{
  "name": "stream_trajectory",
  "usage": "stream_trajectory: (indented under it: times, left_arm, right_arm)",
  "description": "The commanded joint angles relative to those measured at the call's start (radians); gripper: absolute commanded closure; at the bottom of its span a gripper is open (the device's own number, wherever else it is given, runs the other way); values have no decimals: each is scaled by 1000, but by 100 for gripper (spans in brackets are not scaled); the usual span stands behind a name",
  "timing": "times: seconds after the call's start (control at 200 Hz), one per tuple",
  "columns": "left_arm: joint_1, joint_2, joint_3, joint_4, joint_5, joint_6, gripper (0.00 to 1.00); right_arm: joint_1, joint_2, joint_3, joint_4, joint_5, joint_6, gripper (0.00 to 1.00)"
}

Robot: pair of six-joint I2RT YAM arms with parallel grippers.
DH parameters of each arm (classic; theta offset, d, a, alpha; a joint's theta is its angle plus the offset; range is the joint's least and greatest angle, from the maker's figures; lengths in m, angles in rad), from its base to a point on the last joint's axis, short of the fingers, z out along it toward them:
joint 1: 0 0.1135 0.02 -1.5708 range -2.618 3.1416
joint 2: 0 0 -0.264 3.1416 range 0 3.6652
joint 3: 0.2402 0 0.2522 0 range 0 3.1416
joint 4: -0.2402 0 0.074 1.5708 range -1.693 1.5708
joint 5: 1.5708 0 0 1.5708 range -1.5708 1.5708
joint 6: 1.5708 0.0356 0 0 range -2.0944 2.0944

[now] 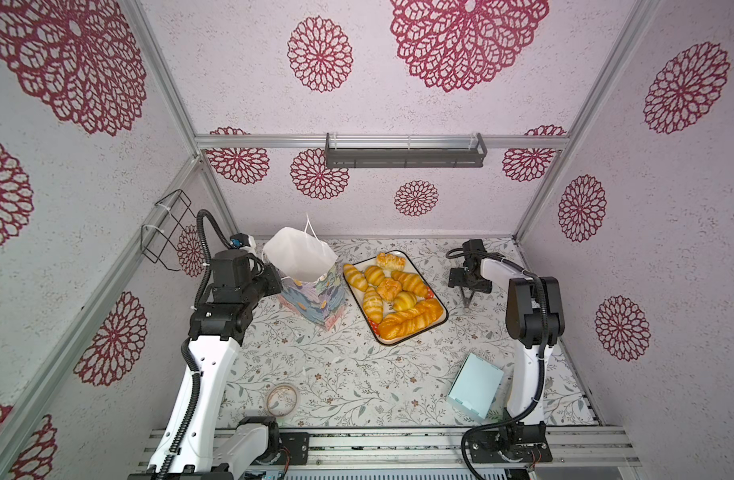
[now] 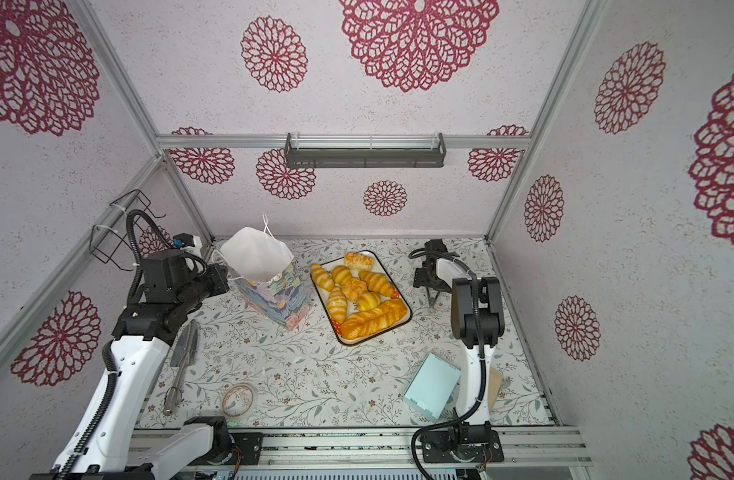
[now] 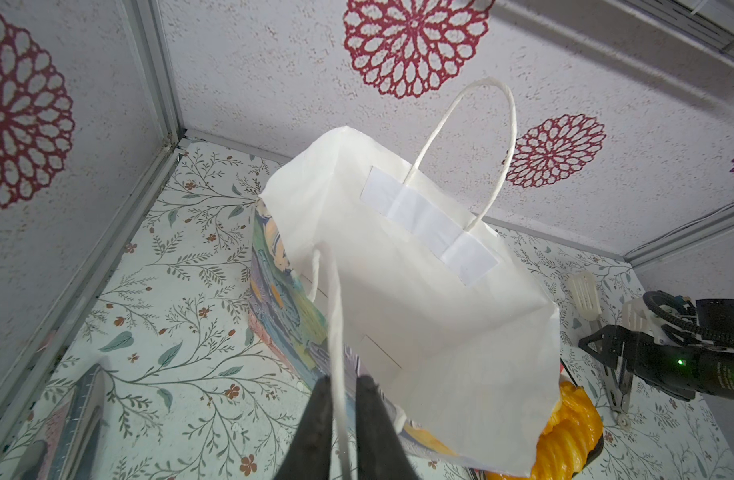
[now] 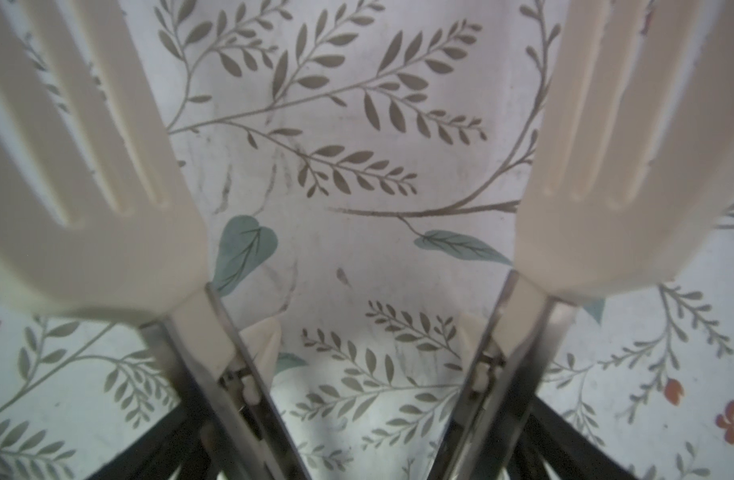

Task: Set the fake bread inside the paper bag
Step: 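Close the right gripper on the metal tongs' handle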

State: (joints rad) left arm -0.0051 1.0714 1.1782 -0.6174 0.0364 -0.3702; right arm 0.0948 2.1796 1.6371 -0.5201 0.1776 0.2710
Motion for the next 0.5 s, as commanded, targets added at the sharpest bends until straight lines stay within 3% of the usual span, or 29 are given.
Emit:
stream_trajectory:
  times: [0.0,0.495]
  left_arm:
    - [9,-11,-11,32,11,-1,84]
    - [19,-12,-15,35,22,-9,84]
  right_arm:
    - [-8,12,21,-31,1,-13,6]
    - [-23,-30,-37,24,-27,-6,18]
